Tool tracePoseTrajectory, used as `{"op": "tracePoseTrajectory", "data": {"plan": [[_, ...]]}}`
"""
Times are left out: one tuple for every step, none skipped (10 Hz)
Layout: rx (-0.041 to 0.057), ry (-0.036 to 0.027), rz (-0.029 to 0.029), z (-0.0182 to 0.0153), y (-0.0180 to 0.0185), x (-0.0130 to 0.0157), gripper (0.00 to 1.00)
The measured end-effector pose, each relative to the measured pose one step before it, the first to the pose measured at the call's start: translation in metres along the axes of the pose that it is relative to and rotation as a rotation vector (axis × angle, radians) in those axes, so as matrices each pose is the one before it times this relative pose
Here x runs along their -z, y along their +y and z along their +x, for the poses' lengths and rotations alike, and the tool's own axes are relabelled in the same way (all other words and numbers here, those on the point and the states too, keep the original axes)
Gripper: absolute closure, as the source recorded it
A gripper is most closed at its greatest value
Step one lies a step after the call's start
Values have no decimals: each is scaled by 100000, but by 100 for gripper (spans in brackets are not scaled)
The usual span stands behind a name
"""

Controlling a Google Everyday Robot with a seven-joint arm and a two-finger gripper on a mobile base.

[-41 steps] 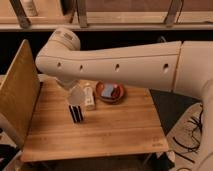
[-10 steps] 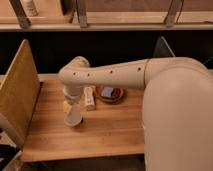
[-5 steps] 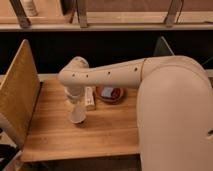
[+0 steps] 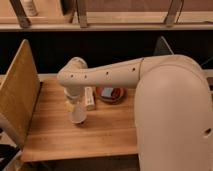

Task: Place the ceramic cup over the eraser

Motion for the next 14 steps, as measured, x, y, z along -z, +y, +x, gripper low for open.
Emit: {"op": "tracePoseTrajectory", "data": {"plan": [[17, 22, 30, 8, -10, -9, 99], [-5, 12, -63, -3, 26, -7, 96], [9, -12, 38, -1, -14, 5, 88], [11, 0, -1, -4, 4, 0, 77], [2, 4, -24, -4, 10, -3, 65], [-3, 0, -3, 0, 2, -1, 57], [4, 10, -7, 0, 3, -6, 45], [9, -1, -24, -6, 12, -2, 35], [-2, 12, -24, 1, 5, -18, 27], [-2, 3, -2, 1, 0, 0, 21], [-7, 33, -35, 10, 5, -30, 20], [-12, 136, -135, 40, 26, -100, 20], [1, -62, 30, -23, -7, 28, 20], [-11, 19, -6, 11, -4, -7, 20]]}}
